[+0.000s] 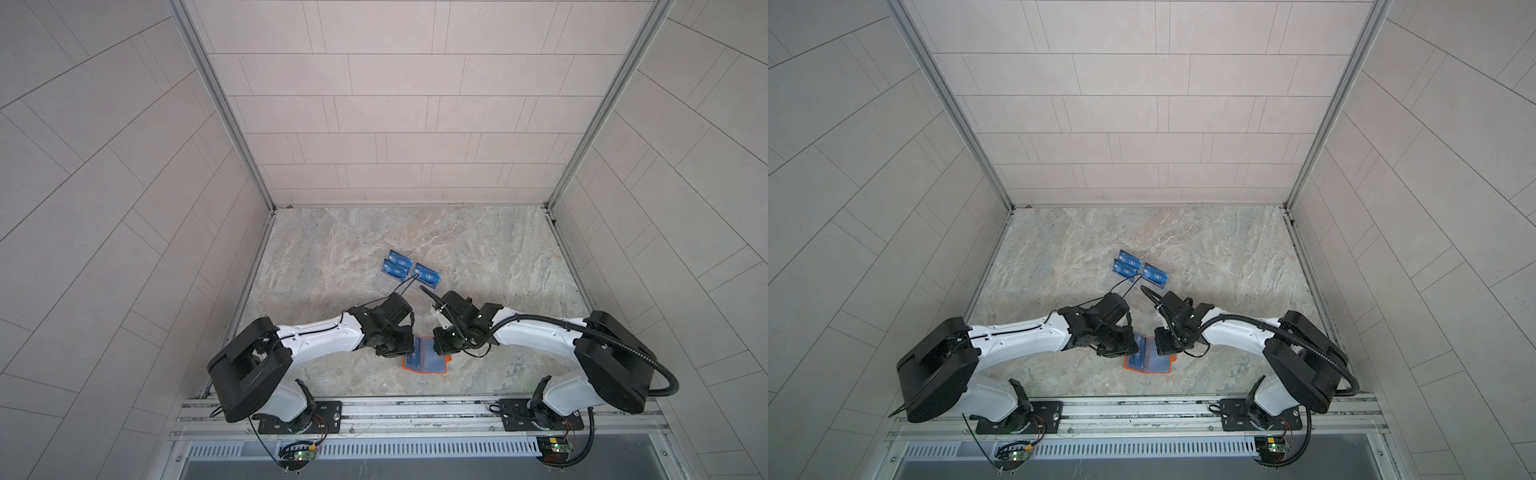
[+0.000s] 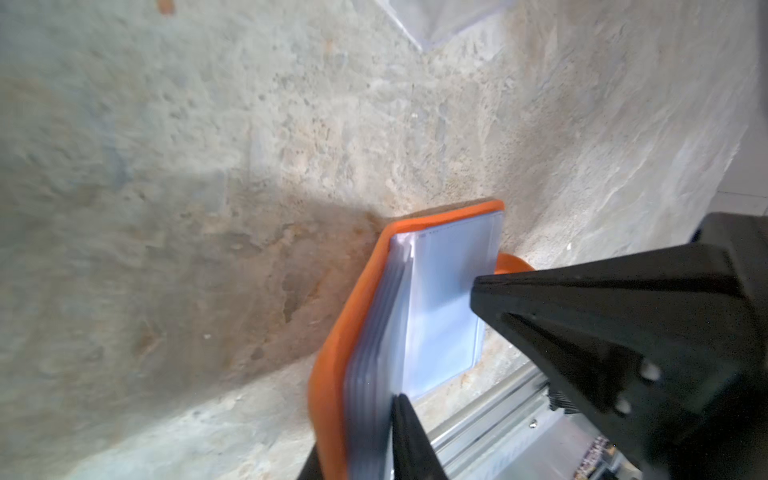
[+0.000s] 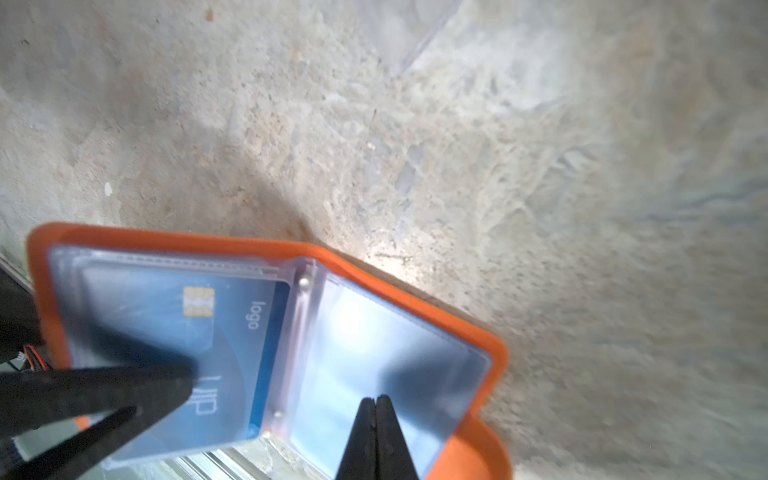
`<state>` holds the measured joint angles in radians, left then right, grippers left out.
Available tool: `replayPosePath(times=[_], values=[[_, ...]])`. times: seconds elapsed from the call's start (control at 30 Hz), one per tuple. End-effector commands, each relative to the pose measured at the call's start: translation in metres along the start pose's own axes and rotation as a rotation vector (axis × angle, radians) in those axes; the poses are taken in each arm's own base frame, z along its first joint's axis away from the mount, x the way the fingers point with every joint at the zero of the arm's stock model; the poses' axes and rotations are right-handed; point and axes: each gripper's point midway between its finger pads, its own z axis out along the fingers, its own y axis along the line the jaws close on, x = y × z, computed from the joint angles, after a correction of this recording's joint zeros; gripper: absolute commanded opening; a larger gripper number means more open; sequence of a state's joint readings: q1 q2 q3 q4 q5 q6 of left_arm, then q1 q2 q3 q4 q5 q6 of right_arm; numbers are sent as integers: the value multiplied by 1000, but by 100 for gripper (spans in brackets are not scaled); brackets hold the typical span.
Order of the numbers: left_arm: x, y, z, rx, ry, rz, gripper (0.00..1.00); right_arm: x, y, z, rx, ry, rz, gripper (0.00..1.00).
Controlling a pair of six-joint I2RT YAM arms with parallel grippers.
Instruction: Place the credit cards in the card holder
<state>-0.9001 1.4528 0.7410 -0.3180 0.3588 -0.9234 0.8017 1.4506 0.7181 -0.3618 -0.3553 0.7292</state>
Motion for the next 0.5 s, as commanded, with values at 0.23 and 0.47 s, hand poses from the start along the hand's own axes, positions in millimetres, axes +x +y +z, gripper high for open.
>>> replayPosePath(times=[0.23,0.47], values=[[7,34,-20,-246,2,28,18,3,-34,-21,182,-40,-25,19],[4,35,-25,-312,-3,36,20,5,-33,-22,166,-44,-30,30]])
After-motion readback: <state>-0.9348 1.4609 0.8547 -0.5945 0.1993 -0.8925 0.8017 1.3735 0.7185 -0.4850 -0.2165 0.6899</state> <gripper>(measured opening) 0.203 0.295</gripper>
